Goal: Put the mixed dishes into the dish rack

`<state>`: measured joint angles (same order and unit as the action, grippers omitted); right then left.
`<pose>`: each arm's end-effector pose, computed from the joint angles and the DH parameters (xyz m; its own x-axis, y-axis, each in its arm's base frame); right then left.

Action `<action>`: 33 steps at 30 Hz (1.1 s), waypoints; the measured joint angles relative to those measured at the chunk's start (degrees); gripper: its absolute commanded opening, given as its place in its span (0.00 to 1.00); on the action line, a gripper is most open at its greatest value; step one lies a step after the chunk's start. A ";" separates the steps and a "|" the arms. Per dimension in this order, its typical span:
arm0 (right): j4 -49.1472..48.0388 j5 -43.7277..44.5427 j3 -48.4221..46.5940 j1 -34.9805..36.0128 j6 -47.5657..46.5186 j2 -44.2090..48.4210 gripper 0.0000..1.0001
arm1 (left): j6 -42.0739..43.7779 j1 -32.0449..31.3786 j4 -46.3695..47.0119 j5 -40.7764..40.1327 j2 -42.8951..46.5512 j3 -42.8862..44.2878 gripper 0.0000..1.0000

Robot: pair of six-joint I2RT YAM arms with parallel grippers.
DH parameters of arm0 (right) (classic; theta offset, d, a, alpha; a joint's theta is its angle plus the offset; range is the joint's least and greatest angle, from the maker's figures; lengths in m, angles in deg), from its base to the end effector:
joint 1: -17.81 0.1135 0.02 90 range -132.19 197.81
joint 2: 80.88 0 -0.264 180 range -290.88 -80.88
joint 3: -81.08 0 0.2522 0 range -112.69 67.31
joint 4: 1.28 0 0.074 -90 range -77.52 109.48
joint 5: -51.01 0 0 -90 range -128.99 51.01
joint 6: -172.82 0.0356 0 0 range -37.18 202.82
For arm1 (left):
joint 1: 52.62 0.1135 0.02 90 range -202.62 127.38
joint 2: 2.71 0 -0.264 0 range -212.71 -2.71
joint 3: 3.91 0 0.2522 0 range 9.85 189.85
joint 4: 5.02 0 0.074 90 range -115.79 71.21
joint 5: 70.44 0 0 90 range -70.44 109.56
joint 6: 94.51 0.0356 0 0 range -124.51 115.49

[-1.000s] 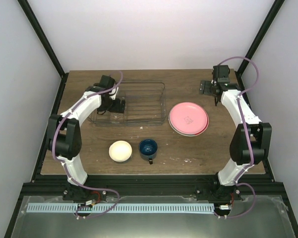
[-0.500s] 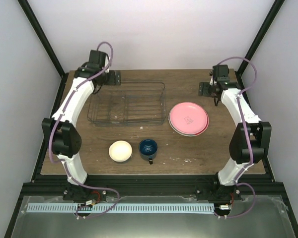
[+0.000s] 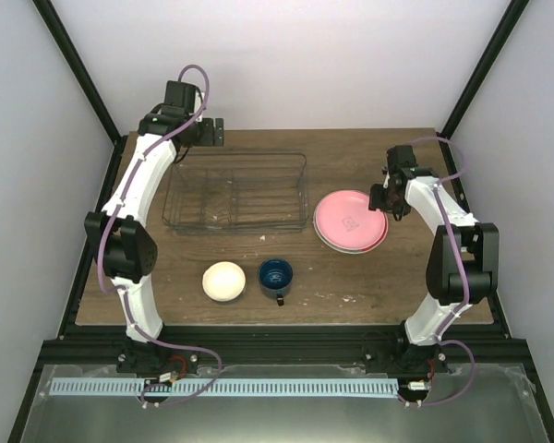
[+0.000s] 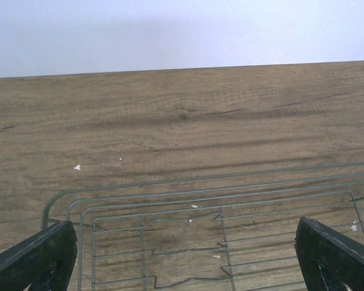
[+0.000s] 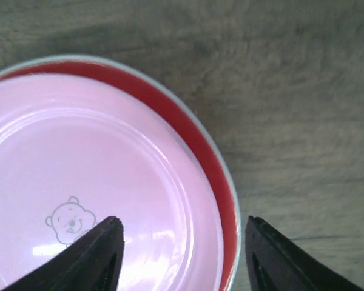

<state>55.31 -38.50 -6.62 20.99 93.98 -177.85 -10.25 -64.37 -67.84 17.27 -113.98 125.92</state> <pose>0.3452 0.0189 0.2349 -0.9040 0.1436 -0.4027 0.1254 0.9895 0.0715 0.4245 -0.0869 0.3633 -0.6974 0.0430 -0.7154 0.1062 0.9934 -0.0439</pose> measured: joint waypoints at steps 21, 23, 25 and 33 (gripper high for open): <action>-6.29 -0.31 8.17 0.35 1.86 -1.60 0.39 | 0.42 0.66 0.00 1.03 0.00 -1.51 1.00; -6.97 -0.42 8.72 0.35 1.92 -2.14 0.39 | 0.42 0.81 0.00 1.05 0.00 -1.51 1.00; -7.65 -0.70 8.87 0.42 1.97 -2.36 0.35 | 0.42 0.87 0.00 1.07 0.00 -1.51 1.00; -9.44 -1.36 9.14 0.50 1.92 -3.34 0.01 | 0.42 0.92 0.00 1.46 -0.02 -1.51 1.00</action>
<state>45.87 -39.85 2.52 21.50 95.90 -181.19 -9.84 -63.45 -67.84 18.74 -114.00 124.41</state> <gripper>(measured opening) 0.080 0.997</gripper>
